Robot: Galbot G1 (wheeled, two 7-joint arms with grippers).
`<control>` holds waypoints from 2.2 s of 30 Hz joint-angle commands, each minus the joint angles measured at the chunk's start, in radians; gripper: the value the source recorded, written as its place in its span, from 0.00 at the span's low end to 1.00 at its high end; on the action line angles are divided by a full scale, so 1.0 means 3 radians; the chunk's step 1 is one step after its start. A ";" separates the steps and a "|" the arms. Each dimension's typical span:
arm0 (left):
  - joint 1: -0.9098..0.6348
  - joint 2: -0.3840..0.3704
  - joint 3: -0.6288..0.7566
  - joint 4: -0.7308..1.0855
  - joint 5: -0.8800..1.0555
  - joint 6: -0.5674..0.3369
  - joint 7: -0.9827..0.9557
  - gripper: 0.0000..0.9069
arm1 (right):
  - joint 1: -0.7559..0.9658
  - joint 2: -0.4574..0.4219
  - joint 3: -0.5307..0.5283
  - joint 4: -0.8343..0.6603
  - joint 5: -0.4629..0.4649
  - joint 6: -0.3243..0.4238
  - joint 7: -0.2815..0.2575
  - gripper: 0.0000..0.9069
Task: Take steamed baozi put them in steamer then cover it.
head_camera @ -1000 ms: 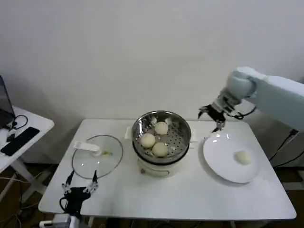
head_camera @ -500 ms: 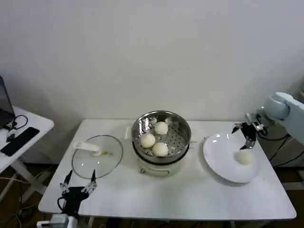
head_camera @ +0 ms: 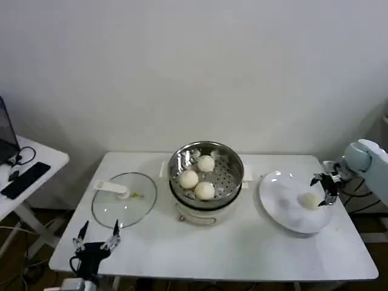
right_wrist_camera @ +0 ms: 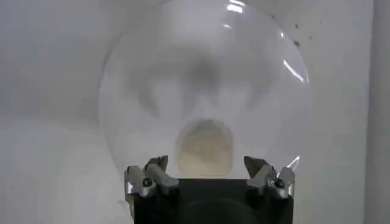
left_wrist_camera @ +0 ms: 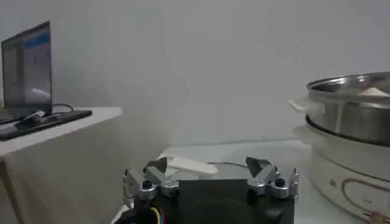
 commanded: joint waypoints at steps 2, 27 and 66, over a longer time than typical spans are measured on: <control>0.0011 -0.0005 0.0008 0.0022 0.0015 -0.0003 -0.0012 1.00 | -0.0263 0.0322 0.0386 -0.0547 -0.0380 0.0116 0.0007 1.00; -0.0034 -0.0002 0.0001 0.0069 0.0017 0.0021 -0.0020 1.00 | -0.0254 0.0599 0.0458 -0.0882 -0.0491 0.0134 0.0018 1.00; -0.0108 -0.0031 0.0172 0.0007 0.0004 -0.0045 -0.0017 1.00 | 0.2540 0.0758 -0.2637 0.0058 0.2867 -0.0895 0.0125 0.80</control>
